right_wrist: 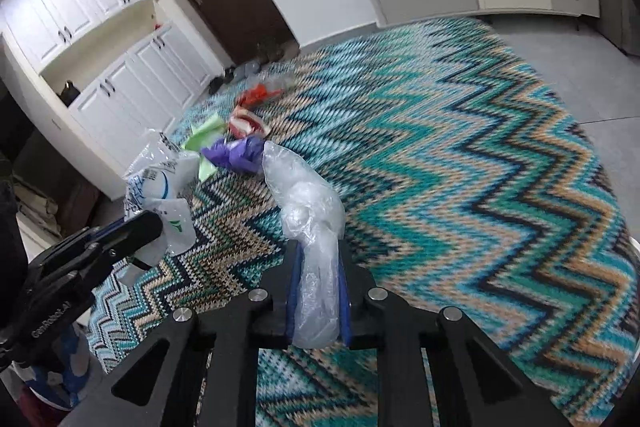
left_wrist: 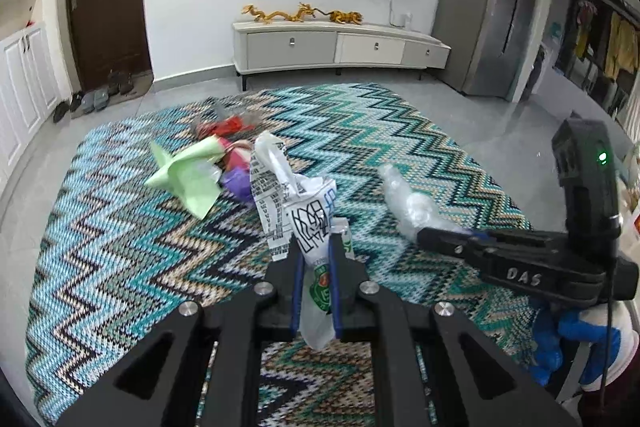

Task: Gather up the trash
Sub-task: 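Grasp the white printed bag with the left tool while the right tool grasps clear plastic, then carry both items over the round bin and open both tools to drop them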

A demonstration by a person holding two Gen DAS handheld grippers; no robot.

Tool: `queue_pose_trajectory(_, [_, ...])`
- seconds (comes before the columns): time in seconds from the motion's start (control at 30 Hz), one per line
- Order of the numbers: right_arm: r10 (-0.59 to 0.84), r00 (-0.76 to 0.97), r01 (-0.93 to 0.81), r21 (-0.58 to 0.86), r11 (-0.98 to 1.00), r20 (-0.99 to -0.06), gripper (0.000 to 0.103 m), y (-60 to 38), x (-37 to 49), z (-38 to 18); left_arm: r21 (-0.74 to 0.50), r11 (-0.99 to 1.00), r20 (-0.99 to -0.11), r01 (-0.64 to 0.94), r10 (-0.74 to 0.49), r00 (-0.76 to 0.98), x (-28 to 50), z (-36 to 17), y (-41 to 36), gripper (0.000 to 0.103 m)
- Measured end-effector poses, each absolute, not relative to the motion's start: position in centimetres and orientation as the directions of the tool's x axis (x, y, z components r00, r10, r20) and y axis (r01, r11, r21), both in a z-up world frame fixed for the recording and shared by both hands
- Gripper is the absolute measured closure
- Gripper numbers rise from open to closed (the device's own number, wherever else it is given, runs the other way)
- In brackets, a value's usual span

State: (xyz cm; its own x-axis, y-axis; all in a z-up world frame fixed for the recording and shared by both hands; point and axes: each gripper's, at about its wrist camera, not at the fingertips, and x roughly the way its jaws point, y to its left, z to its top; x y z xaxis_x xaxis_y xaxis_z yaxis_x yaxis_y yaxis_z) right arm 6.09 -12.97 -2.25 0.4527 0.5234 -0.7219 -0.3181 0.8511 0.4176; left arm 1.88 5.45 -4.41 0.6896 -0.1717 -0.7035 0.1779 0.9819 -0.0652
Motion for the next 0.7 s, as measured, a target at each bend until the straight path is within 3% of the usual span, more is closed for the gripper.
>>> queue_pose_trajectory(0.37, [0.403,0.634,-0.175,0.385,0.906,-0.66,0.088,-23.4,2.9,1.7,0.039,0.94,-0.689,0.338,-0.22,0.69,2.5,-1.8,-3.9,0.092])
queue_pose_trajectory(0.7, [0.189,0.705,0.112,0.37,0.922,-0.684,0.088,-36.3,0.3,0.7,-0.089,0.849,-0.711,0.521,-0.421,0.563,5.7,-1.2,-13.8,0.092])
